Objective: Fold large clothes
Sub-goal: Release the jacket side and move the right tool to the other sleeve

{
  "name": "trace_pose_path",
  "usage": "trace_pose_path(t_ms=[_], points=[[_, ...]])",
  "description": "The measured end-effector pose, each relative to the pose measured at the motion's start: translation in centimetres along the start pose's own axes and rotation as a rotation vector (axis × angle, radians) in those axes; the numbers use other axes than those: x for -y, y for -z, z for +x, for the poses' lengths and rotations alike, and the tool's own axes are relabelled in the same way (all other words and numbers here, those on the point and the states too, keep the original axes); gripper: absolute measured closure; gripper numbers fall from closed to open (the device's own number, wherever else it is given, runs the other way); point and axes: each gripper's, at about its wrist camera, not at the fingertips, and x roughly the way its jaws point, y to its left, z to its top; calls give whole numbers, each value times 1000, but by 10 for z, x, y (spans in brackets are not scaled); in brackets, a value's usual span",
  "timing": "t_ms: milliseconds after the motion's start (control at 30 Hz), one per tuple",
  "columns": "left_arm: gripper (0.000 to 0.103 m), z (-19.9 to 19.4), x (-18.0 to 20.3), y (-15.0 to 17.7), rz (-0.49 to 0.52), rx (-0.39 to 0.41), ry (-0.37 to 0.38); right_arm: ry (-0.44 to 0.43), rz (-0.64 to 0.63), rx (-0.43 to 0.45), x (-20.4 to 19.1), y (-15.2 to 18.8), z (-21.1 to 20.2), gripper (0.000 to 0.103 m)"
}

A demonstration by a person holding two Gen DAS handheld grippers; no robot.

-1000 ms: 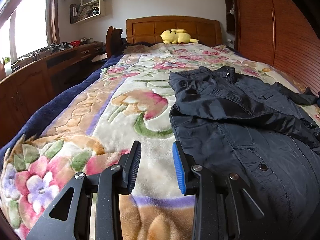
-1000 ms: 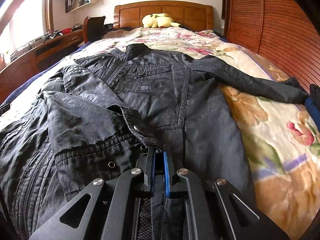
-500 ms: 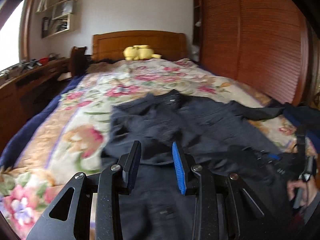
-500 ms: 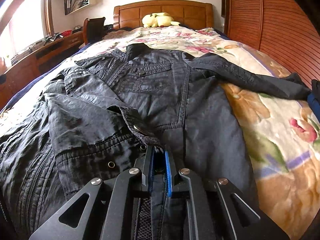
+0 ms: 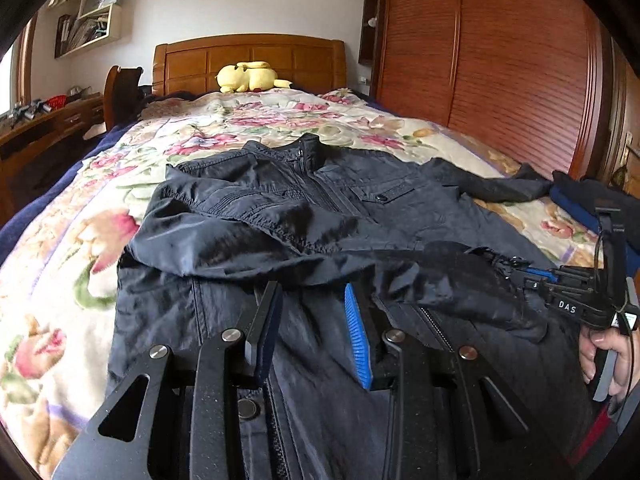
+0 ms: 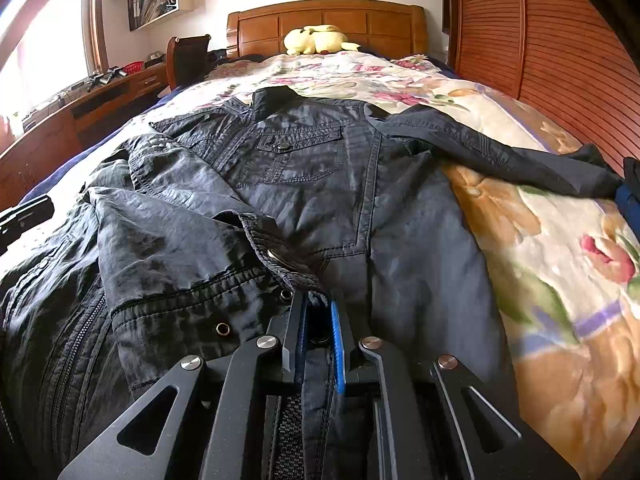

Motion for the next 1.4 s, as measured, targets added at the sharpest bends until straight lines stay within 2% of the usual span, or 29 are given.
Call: trace_pose_path(t_ms=[67,133,333,467,633,767,933,1167,1333,1400], points=[[70,-3,-2,3,-8,7,14,12,-6,-4,-3,-1,-2,90],[70,-6,-2,5,-6,6,24,42,-5,-1,-4,-5,-6,82],[70,-3,-2,6,-2,-3,24,-12,17,46,-15,-33,-28,68],[70,-3,-4,6,-6,-3,26,-85,-33,26,-44,-48,-21,67],[70,-1,-10,8,-31,-12,30,-151,-122,-71,-83,-44,8,67],[70,2,-11,8,-36,-28,17,-198,-113,-169,-89,-30,32,67],[70,2,-7,9,-17,-25,5,-223,-108,-174,-81,-33,29,67],[70,6,-2,9,11,-39,-16,-157,-115,-54,-29,-66,-7,66],[70,10,2,11,37,-52,-33,0,-141,-43,30,-92,4,40],[70,12,5,11,44,-59,-40,69,-140,-60,55,-100,19,37]])
